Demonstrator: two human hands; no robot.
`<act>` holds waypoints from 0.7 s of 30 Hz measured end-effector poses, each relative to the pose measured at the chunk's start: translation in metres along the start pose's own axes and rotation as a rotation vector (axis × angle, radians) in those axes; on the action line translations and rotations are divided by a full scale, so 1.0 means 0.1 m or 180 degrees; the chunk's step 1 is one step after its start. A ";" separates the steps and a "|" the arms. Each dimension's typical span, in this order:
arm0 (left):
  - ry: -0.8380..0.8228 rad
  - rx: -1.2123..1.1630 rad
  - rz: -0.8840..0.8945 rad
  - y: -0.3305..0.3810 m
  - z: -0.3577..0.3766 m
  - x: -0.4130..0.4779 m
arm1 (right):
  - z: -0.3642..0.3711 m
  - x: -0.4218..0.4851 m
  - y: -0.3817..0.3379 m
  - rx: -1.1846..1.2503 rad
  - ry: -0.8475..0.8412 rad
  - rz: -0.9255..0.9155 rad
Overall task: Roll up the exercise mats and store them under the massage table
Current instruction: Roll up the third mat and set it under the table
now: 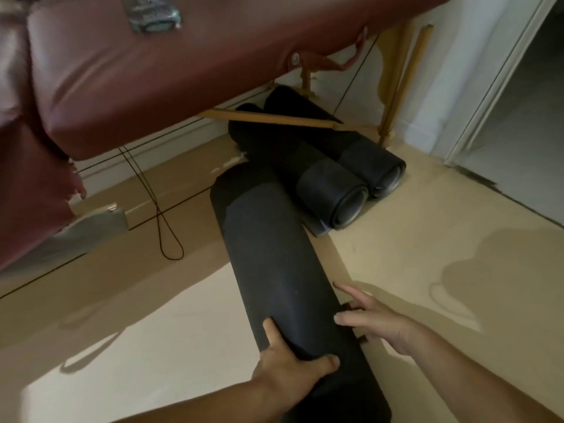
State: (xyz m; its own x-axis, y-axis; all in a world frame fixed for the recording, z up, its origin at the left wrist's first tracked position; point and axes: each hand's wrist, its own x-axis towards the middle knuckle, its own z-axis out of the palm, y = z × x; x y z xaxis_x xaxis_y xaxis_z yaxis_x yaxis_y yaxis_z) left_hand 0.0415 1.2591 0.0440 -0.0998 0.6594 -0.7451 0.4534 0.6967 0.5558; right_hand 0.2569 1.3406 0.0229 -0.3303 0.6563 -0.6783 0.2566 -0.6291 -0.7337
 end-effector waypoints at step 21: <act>0.0276 -0.1611 -0.0063 -0.06 -0.21 0.41 | 0.08 0.55 -0.36 -0.0583 0.0414 -0.0398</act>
State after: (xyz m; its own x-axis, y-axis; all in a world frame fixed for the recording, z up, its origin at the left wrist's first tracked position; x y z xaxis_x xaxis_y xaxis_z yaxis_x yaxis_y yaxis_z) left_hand 0.0156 1.2877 0.0180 -0.1869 0.6507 -0.7360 -0.0326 0.7446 0.6667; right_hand 0.2223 1.3966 0.0123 -0.2532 0.7798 -0.5726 0.3852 -0.4616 -0.7990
